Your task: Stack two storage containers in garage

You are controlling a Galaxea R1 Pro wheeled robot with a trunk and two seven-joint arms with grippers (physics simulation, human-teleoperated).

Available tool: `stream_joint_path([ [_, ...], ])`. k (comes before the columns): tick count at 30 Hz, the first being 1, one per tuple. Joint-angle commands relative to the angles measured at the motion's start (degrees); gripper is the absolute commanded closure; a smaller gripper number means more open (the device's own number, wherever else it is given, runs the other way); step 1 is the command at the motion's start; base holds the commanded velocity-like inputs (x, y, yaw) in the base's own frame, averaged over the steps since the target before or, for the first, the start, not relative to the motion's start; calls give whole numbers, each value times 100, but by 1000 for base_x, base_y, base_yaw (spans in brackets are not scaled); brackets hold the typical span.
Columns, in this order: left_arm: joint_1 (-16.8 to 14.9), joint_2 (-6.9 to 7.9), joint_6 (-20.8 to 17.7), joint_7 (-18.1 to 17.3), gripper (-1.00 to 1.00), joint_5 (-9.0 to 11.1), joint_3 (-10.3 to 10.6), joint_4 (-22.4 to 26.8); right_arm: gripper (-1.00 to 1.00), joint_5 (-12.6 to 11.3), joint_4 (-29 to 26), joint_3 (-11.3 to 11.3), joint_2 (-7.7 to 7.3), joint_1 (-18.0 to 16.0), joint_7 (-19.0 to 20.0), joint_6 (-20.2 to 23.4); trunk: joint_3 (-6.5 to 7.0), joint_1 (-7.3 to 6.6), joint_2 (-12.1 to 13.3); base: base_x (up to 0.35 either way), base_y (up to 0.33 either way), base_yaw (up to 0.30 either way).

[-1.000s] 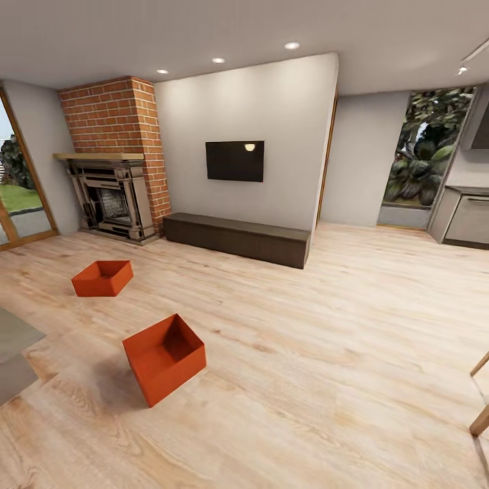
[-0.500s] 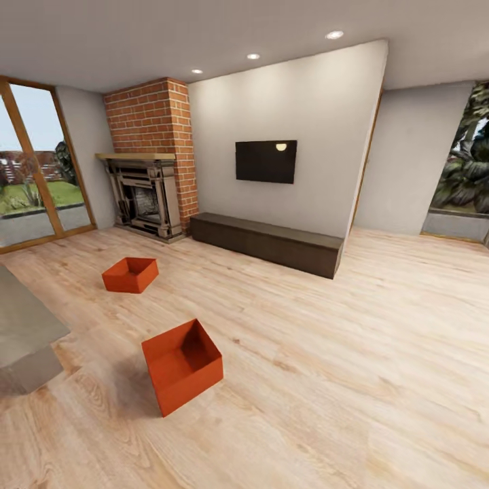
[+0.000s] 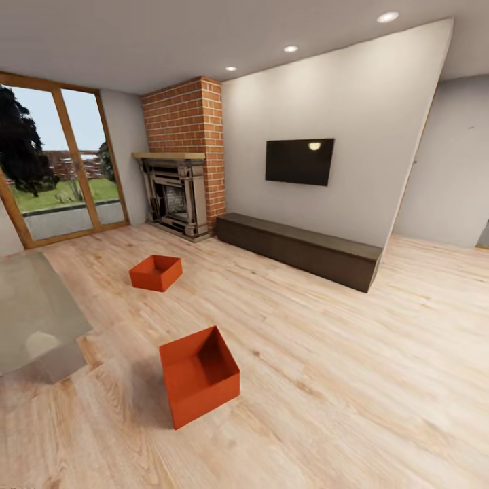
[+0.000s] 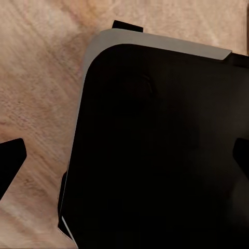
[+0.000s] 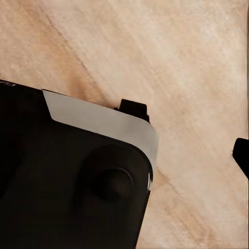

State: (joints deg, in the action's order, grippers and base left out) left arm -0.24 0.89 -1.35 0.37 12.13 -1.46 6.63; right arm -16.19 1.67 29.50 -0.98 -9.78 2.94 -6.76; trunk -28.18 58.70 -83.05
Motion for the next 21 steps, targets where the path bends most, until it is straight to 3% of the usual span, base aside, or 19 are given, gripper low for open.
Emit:
stream_joint_path([
  [1, -2, -1, -12, 4, -100, 24, -12, 7, -100, -60, 18, 39, 1, -6, 34, -36, -8, 3, -3, 321, -89, 270],
  [21, -2, -1, -12, 7, -100, 24, -12, 6, -100, -60, 18, 39, -8, -6, 91, -36, -61, 3, -3, 321, -88, 270],
])
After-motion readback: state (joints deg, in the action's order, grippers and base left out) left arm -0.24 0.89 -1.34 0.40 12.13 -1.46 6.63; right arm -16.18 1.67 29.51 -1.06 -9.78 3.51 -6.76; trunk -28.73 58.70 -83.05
